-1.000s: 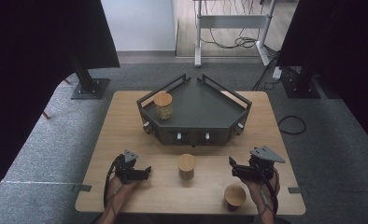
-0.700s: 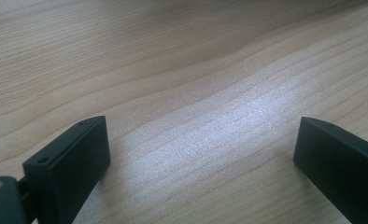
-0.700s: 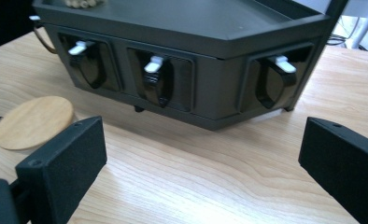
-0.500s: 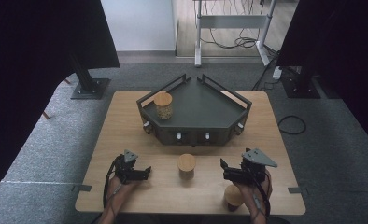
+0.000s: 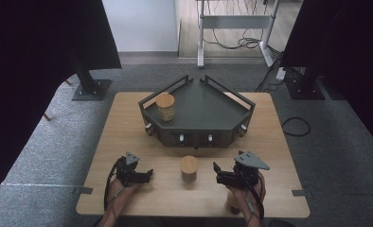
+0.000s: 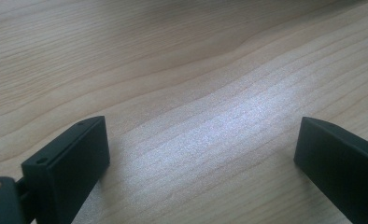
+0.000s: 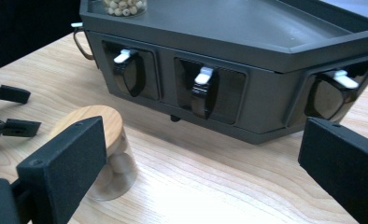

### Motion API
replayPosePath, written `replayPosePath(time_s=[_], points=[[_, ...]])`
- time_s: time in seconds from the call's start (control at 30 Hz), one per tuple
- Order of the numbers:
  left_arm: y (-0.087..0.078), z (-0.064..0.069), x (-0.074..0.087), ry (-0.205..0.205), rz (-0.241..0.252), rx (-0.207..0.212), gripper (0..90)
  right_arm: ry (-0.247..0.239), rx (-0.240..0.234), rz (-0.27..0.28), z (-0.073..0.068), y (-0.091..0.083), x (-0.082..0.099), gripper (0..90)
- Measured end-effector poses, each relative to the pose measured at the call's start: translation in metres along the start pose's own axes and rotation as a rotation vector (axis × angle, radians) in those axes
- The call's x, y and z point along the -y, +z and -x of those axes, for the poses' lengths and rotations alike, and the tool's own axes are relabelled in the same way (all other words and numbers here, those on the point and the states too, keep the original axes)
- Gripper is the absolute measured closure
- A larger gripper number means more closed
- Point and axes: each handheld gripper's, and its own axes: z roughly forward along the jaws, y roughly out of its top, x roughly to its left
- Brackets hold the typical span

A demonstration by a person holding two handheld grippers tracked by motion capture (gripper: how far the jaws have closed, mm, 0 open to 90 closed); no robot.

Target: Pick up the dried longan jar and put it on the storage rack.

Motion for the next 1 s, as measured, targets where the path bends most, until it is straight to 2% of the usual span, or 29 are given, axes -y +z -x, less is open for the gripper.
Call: replayPosePath(time_s=[0.63,1.0], points=[[0.0,0.0,0.0,0.0,0.0,0.0,2.8,-0.004,-0.05,0.015,-0.023,0.014,0.001,0.8],[0.0,0.0,0.0,0.0,0.0,0.0,2.8,-0.022,-0.074,0.004,-0.037,0.027,0.0,1.0]])
